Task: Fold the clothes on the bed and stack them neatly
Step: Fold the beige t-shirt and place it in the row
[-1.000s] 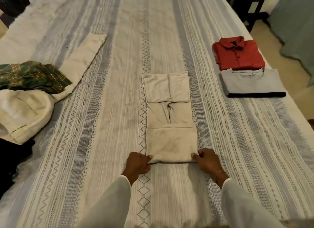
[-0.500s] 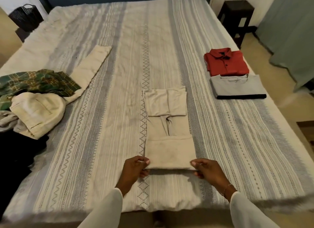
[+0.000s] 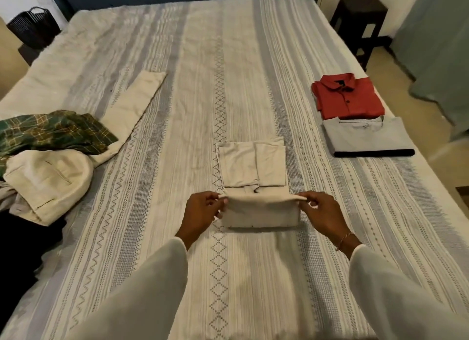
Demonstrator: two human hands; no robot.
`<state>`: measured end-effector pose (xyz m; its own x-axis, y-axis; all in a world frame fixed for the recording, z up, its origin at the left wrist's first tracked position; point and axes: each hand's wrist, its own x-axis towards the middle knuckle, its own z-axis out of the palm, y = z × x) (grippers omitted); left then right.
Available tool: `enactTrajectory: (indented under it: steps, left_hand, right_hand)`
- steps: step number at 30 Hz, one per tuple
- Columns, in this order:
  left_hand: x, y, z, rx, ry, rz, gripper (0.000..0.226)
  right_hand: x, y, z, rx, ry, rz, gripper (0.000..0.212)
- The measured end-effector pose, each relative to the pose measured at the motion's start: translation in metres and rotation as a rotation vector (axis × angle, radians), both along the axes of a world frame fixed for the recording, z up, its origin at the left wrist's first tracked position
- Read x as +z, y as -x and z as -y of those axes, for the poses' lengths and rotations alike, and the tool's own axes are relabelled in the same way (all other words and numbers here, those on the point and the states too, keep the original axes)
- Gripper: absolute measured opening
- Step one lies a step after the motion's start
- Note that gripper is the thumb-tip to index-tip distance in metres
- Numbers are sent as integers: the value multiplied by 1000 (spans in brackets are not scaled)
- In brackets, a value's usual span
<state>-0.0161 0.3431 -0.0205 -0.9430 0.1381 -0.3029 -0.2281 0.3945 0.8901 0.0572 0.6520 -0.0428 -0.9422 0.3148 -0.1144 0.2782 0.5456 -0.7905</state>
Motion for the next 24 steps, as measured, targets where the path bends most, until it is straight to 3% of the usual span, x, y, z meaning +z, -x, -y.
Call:
enactTrajectory:
  steps: [4, 7, 17, 19, 21, 24]
  left_hand:
    - [-17, 55, -10, 20, 29, 0, 13]
    - [-37, 85, -15, 11, 60, 38, 16]
    - [-78, 135, -23, 12, 180, 64, 17]
    - [-82, 136, -27, -31, 418, -66, 20]
    - [-78, 118, -29, -90, 627, -324, 24]
    - [-78, 94, -28, -398, 556, -737, 35]
  right_hand:
    - [-22, 58, -5, -51, -27, 37, 9]
    - [-36, 89, -6, -125, -27, 122, 34]
    - [-79, 130, 0, -235, -113, 201, 26]
    - [-84, 125, 7, -275, -153, 193, 20]
    - [-82, 106, 22, -199, -342, 37, 35]
    - [-81, 78, 35, 165, -582, -183, 46]
